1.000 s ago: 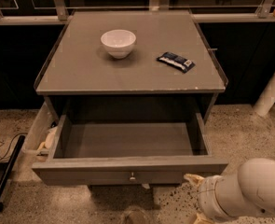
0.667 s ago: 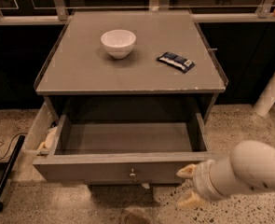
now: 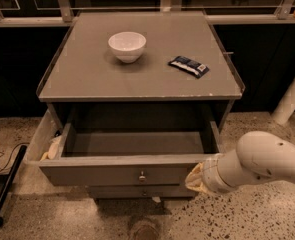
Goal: Close top drawer
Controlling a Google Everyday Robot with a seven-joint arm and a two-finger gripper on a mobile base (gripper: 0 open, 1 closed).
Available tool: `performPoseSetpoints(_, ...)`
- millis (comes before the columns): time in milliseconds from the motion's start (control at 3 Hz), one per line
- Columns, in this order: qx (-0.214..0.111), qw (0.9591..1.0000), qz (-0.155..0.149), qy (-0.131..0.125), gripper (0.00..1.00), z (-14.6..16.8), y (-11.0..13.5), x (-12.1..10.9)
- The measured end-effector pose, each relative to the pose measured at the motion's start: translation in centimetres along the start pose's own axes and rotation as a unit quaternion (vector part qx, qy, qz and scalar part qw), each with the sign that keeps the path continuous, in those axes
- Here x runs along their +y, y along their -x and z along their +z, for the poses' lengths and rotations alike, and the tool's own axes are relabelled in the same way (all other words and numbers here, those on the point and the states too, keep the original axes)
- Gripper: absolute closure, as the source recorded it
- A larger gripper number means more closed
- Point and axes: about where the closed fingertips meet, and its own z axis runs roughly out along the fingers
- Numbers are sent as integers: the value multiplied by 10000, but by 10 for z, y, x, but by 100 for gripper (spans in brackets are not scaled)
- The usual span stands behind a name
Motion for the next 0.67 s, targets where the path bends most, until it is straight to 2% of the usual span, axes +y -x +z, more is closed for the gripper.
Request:
performPoseSetpoints(333,86,9997,-39,-236,98,-1,4,-45)
performPoseSetpoints(667,86,9997,-39,-236,79,-1,4,-43)
